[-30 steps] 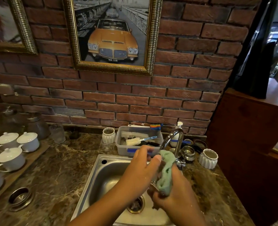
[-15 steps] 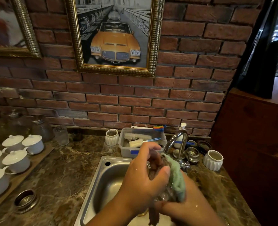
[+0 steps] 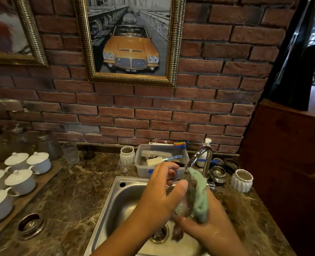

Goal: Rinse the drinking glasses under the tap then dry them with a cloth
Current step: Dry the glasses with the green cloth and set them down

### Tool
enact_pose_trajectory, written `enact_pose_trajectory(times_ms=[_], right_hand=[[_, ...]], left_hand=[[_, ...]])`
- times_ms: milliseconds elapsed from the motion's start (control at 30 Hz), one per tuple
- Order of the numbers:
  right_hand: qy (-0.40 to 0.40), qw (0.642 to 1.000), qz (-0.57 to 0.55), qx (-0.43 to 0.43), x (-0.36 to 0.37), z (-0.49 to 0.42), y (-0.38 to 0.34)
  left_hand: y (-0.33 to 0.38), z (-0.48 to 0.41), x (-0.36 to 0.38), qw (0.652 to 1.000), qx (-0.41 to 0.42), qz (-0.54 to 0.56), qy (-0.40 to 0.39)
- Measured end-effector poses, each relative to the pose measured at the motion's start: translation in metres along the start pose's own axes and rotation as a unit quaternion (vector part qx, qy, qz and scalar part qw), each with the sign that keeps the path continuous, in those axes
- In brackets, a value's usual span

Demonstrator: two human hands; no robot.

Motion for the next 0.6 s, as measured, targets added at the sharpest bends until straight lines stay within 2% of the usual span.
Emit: enact_pose_trajectory(times_ms=[33,67,100,200,233,300,367,500,600], right_hand=[[0.032,0.991,0.127,-0.026,-0.002,-0.002,-0.004],[0.055,0.967,0.244,-0.046,0.001,-0.003,-0.009],[0.066,0.946,0.314,-0.053,0.004,-0.003,-0.01],[0.074,0.934,0.346,-0.055,0.011,-0.002,-0.006],[0.079,0.947,0.309,-0.049,0.011,0.0,-0.004],[0.02,0.986,0.163,-0.008,0.019,0.002,0.0],[0.0,0.999,0.05,-0.001,0.018,0.005,0.001],[-0.059,0.995,-0.081,0.0,0.003,0.003,-0.032],[-0.138,0.949,-0.281,0.031,0.012,0.01,-0.037]], left_hand=[[-0.005,-0.002,-0.001,1.0,-0.021,-0.003,0.018],[-0.01,-0.003,-0.002,0.999,-0.039,-0.008,0.033],[-0.014,-0.005,-0.002,0.998,-0.05,-0.011,0.044],[-0.019,-0.003,-0.006,0.996,-0.052,0.026,0.073],[-0.018,-0.001,-0.007,0.995,-0.05,0.04,0.08],[-0.012,0.003,-0.009,0.994,-0.033,0.054,0.091],[-0.001,0.007,-0.01,0.995,0.0,0.048,0.086],[0.029,0.015,-0.01,0.994,0.091,0.049,0.046],[0.045,0.021,-0.007,0.987,0.152,0.058,-0.008]])
Point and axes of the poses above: each hand's wrist, its own z-axis away from the middle knuckle, its own x-axis out of the palm, y = z × x, the point moved 9 cm from there along -z, towards the middle knuckle, and after that the axes turned 11 degrees about z, right-handed, at the moved point
